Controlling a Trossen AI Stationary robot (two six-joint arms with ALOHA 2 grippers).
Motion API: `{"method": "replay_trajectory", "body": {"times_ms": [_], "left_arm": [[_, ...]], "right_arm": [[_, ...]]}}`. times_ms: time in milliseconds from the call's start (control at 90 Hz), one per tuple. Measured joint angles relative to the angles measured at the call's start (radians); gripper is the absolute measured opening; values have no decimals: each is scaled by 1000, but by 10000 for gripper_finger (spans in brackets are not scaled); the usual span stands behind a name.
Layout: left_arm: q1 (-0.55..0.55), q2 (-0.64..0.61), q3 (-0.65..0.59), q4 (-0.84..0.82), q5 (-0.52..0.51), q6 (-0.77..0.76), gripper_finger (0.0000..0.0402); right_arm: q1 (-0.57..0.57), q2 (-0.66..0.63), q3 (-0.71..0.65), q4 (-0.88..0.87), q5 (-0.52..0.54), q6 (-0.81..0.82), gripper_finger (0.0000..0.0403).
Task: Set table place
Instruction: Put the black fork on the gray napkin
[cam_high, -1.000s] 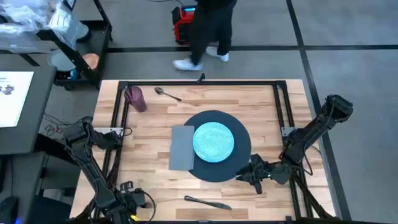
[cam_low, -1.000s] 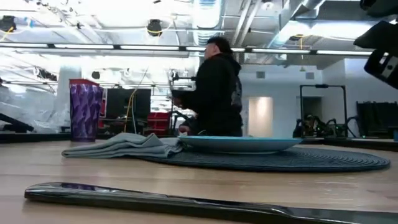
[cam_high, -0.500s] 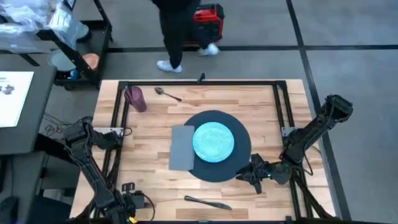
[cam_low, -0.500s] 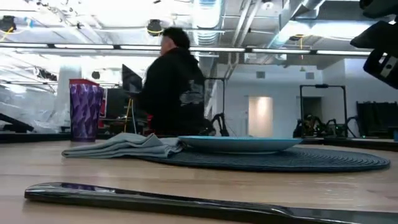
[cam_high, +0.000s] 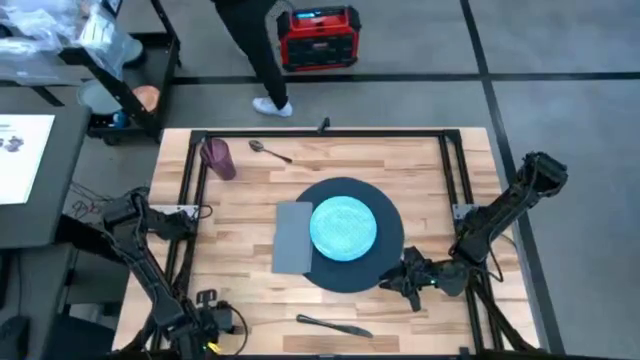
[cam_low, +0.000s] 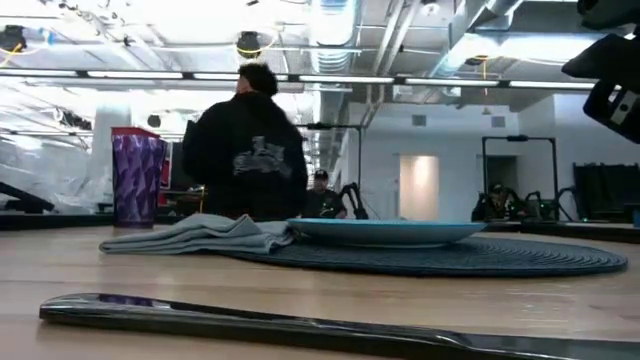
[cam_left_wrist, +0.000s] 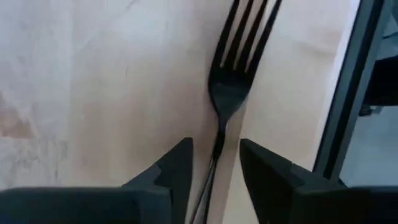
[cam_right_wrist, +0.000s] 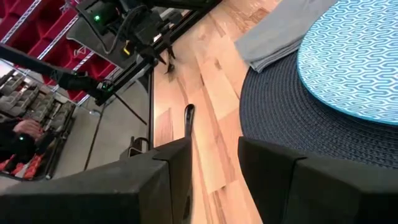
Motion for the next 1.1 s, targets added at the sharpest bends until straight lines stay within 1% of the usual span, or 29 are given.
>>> {"method": "replay_trajectory", "body": {"times_ms": [111, 167, 289, 489, 567, 656, 822, 956, 1100], "left_arm": [[4, 1, -1, -9, -3, 6, 22], [10, 2, -1, -6, -2, 4, 9], [24, 2, -1, -6, 4, 1, 6], [68, -7, 26, -46, 24, -50, 2], [92, -12, 39, -69, -11, -60, 1], [122, -29, 49, -74, -29, -78, 1], [181, -80, 51, -74, -10, -154, 0], [243, -136, 52, -66, -59, -205, 0], [326, -199, 52, -59, -150, -245, 0]], "right_arm": [[0, 0, 0, 0, 0, 0, 118], [0, 0, 0, 0, 0, 0, 118], [0, 0, 0, 0, 0, 0, 118], [0, 0, 0, 0, 0, 0, 118], [0, 0, 0, 0, 0, -5, 118], [0, 0, 0, -1, 0, -6, 118], [0, 0, 0, -6, 0, -8, 118], [0, 0, 0, -9, 0, -8, 118], [0, 0, 0, -23, 0, -8, 118]]}}
